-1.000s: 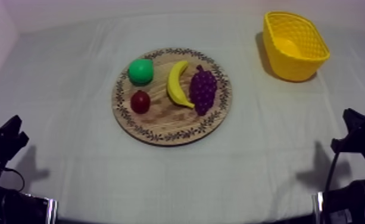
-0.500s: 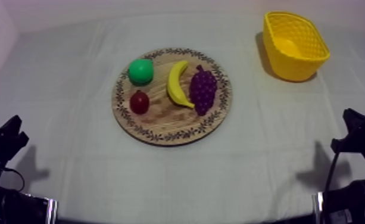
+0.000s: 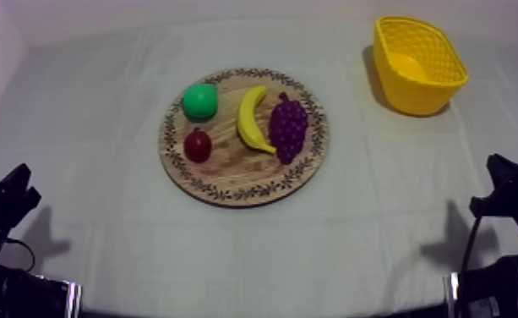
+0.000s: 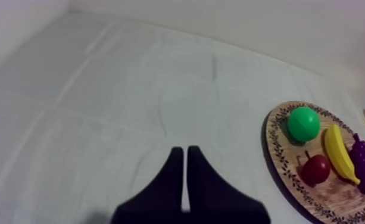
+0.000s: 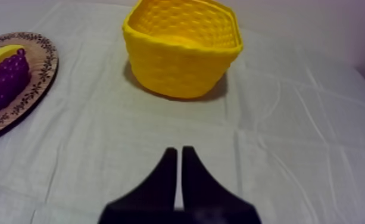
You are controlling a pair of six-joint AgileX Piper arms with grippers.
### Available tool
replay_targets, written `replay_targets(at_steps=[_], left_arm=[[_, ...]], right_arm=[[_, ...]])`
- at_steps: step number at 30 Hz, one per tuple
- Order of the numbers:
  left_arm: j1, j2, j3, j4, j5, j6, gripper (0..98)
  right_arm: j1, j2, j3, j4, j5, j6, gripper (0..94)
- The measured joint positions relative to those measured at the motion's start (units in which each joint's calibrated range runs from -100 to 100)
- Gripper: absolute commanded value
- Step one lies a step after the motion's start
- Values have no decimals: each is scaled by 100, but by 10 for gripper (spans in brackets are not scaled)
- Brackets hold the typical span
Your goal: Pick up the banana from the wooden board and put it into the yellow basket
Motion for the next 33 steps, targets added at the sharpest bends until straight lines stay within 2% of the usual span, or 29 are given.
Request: replay_targets(at_steps=[29,33], left_arm=[[0,0,0,0,2,0,0],[0,0,0,0,2,0,0]], right_arm=[[0,0,0,0,0,-20,3],[0,0,0,4,0,78,3]])
